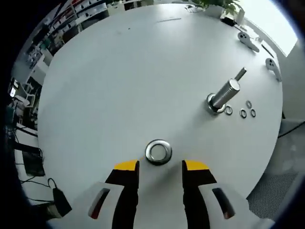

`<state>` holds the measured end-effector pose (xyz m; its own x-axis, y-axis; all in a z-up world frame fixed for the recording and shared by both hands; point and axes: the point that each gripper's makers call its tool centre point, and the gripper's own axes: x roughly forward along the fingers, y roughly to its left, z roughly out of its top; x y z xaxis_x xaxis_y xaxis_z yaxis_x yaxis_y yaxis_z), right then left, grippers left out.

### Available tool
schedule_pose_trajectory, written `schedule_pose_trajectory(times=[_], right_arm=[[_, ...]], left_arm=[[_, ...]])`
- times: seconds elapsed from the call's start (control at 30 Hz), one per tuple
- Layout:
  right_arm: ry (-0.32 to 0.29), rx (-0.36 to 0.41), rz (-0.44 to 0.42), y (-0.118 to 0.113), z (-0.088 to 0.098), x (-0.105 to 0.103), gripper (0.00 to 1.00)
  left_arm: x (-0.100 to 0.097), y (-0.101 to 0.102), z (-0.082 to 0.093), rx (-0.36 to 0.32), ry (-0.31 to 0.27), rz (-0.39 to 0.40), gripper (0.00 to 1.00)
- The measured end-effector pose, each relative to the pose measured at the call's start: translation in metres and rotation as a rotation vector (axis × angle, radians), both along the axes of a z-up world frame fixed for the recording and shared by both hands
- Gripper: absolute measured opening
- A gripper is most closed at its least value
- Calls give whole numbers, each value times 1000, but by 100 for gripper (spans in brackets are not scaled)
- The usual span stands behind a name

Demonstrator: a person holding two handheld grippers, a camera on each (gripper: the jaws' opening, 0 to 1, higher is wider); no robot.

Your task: Place the washer onto the threaded stud by aligning its center hole with the stud, sliding it down to the base, and recovering from edge contact or off-axis alignment until the washer reaches the visible bottom stop.

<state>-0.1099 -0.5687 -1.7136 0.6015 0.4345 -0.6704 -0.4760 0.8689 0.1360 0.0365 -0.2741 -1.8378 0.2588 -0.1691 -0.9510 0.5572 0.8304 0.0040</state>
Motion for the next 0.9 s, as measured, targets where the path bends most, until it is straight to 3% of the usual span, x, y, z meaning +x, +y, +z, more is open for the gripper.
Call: schedule_pose_trajectory(times=[0.2,0.3,0.4,0.57,0.7,0.9], right_arm=[[9,-9,-4,-1,-2,-1,24],[15,-14,-3,-1,-3,-2,24],[13,-13,-4,-2,-3,-1,24],[10,-11,-6,-2,-2,-2,24],[9,-10,-2,-1,-2,-2,24],[3,-8,-2,-1,-2,-1,24]], left_arm=[[8,-7,5,-7,-7,-12,34],[7,-8,7,9,21,-14,32],[3,-9,7,40,51,-73,32],[6,-6,3,40,56,-84,29],[5,-9,1,88,111,-168,23],[5,-7,-2,92,119,-152,22]])
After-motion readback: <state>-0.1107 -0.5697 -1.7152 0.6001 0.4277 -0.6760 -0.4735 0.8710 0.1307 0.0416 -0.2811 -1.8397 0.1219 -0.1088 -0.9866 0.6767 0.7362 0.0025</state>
